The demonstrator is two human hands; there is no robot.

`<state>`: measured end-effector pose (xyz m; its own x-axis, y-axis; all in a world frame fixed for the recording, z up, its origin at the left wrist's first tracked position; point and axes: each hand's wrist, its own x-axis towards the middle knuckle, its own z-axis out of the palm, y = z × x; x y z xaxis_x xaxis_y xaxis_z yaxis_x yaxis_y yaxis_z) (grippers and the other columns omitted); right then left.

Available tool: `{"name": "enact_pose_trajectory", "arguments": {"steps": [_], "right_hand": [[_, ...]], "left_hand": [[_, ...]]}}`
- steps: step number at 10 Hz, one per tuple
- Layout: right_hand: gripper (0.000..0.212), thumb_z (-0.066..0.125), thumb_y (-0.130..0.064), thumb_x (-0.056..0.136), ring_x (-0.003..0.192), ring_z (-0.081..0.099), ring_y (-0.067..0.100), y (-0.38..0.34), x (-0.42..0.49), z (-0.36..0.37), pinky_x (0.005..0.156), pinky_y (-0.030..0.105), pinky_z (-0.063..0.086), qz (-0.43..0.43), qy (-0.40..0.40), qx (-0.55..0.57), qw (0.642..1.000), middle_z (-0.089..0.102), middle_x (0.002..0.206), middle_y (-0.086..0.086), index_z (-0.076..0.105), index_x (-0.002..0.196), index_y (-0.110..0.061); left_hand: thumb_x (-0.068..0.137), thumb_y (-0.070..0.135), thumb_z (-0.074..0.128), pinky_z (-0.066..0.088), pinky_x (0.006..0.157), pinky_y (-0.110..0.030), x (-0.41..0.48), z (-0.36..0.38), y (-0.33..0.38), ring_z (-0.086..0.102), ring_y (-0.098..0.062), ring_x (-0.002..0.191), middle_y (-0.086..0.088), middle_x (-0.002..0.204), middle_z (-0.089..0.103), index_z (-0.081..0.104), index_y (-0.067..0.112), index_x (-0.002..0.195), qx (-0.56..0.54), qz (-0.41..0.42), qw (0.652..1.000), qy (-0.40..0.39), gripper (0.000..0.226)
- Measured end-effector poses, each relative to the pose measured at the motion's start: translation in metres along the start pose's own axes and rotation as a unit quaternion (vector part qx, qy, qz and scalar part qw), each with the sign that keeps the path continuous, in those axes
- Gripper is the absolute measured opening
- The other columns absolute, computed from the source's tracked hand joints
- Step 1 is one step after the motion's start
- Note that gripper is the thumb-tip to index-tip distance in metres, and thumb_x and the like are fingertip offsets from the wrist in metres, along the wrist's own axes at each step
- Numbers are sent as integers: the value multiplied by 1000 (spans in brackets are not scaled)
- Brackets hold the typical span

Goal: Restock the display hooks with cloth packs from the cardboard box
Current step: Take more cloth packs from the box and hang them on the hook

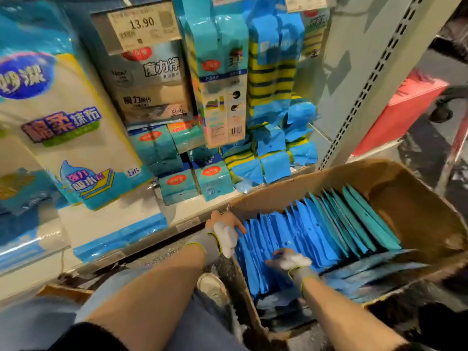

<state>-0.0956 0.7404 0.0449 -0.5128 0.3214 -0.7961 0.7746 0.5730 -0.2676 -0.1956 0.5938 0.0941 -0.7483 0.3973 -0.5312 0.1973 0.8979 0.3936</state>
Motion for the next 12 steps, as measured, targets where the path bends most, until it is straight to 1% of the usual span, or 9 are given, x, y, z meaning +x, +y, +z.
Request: {"name": "enact_pose_trajectory", "arguments": {"steps": [2,3,4,5,7,9,10,11,12], "right_hand": [[34,68,-19,79,103,63,19,5,34,14,91,41,54,-27,44,-57,997,67,113,10,65,109,-3],[12,62,-13,82,71,56,16,7,33,9,60,30,45,-34,34,-49,998,66,90,13,59,71,-11],[6,61,-14,84,78,59,21,10,29,3,62,27,40,-35,62,-15,997,67,112,12,65,78,-13],[18,58,-16,83,85,64,28,8,19,-6,68,30,50,-40,140,13,989,68,94,13,72,89,-8],[29,48,-19,86,105,59,35,-28,-19,-36,82,30,49,-94,218,-14,971,68,109,15,73,97,-13],[12,67,-17,82,101,63,29,-52,-49,-76,87,37,51,-153,212,88,961,70,95,14,73,84,-6],[19,61,-9,87,103,61,26,-67,-67,-95,86,34,49,-181,192,123,957,68,101,13,70,98,4],[28,65,-15,85,113,57,33,-101,-101,-122,94,35,44,-217,194,96,952,65,116,19,67,108,0],[40,47,-39,96,109,55,27,-142,-133,-138,83,24,44,-222,201,-43,953,63,103,16,65,96,-4]], "left_hand": [[79,25,68,29,85,-28,23,14,-9,41,-28,108,-3,117,43,72,26,80,25,-32,998,45,4],[72,32,73,34,93,-33,30,16,-11,38,-32,111,-5,122,42,70,21,91,66,-14,997,43,21],[64,28,73,26,83,-34,28,14,-6,31,-29,104,3,118,41,64,27,75,95,17,994,45,15],[64,41,74,9,73,-30,27,11,0,30,-26,106,13,123,41,58,37,72,101,60,990,84,19],[76,34,71,12,108,-39,1,-30,13,14,-14,140,24,142,35,74,29,85,94,106,981,130,11],[82,35,67,11,110,-36,-15,-80,15,15,-10,143,24,139,40,74,27,91,79,123,980,133,14],[85,34,63,14,113,-39,-28,-100,18,16,-11,143,22,141,40,72,29,93,97,117,978,141,13],[85,27,65,28,108,-37,-48,-131,18,37,-12,133,16,136,50,74,21,92,27,115,969,217,13],[82,16,67,37,98,-27,-68,-166,18,50,-13,124,9,131,57,74,13,93,-31,124,951,280,14]]}}
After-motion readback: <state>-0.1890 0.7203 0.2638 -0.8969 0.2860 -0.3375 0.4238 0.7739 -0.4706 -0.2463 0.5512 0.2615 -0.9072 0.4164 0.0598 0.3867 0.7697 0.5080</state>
